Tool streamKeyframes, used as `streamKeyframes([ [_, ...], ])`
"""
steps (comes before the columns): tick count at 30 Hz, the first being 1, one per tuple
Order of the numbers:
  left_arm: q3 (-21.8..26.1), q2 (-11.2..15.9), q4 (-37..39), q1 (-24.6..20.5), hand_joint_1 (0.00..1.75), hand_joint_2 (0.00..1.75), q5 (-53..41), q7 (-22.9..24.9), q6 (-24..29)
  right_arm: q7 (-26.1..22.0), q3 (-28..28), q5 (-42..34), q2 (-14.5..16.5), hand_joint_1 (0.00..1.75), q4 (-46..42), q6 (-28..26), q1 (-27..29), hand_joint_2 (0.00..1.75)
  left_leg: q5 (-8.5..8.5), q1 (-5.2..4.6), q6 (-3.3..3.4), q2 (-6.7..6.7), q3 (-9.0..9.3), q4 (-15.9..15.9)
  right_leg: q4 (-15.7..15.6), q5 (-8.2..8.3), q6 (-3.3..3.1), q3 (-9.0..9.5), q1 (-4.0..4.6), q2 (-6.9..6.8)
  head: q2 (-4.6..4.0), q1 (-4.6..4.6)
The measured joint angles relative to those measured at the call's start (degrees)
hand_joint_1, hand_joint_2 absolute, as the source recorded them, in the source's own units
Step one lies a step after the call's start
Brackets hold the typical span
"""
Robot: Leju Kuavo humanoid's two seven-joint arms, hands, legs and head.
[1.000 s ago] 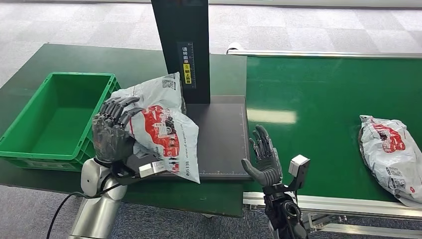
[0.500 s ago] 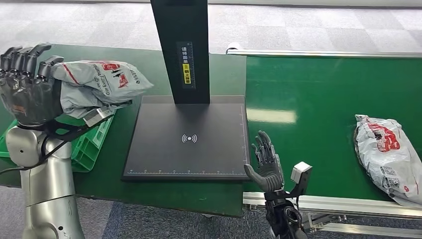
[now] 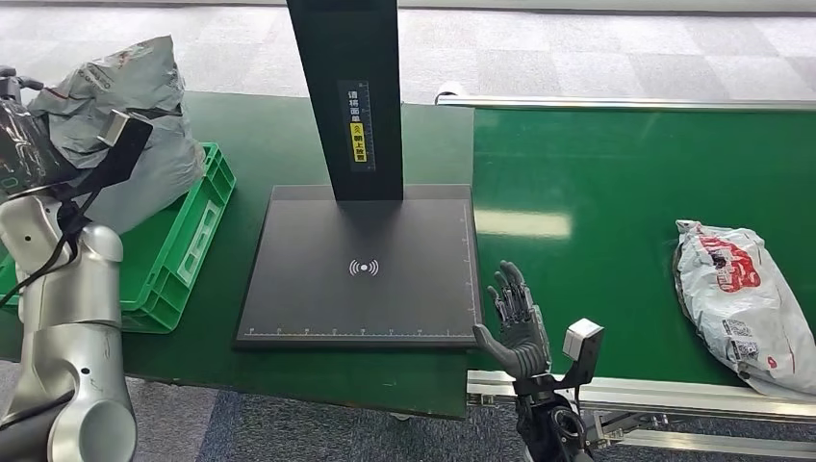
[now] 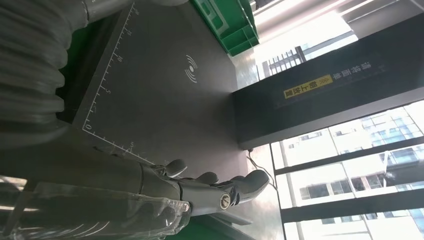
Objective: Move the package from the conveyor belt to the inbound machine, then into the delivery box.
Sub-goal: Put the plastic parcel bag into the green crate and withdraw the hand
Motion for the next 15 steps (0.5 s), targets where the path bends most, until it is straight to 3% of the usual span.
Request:
streamKeyframes([
  [3, -0.1, 3.7, 10.4, -3.2, 1.75, 1.75, -2.2, 8.1, -1.2, 0.0, 0.5, -0.3, -0.3, 0.0, 0.0, 0.1, 0.2, 1.75, 0.0, 0.01, -0.01, 0.15, -0.01, 0.0, 0.0, 0.0, 0.0, -0.04, 0.0, 0.16, 0.0, 0.0],
  [8, -2.9, 8.7, 21.8, -4.8, 1.75, 1.75, -2.9, 17.0, -5.7, 0.2, 1.5, -0.6, -0.6, 0.0, 0.0, 0.1, 0.3, 1.75, -0.02, 0.0, -0.05, 0.26, -0.08, 0.0, 0.0, 0.0, 0.0, -0.14, 0.0, 0.26, 0.0, 0.0],
  [15, -5.9, 11.8, 28.8, -4.9, 1.75, 1.75, -2.9, 19.2, -6.9, 0.2, 2.3, -0.8, -0.6, 0.0, 0.0, 0.2, 0.3, 1.75, -0.03, -0.01, -0.06, 0.21, -0.2, 0.0, 0.0, 0.0, 0.0, -0.22, -0.01, 0.23, 0.0, 0.02],
])
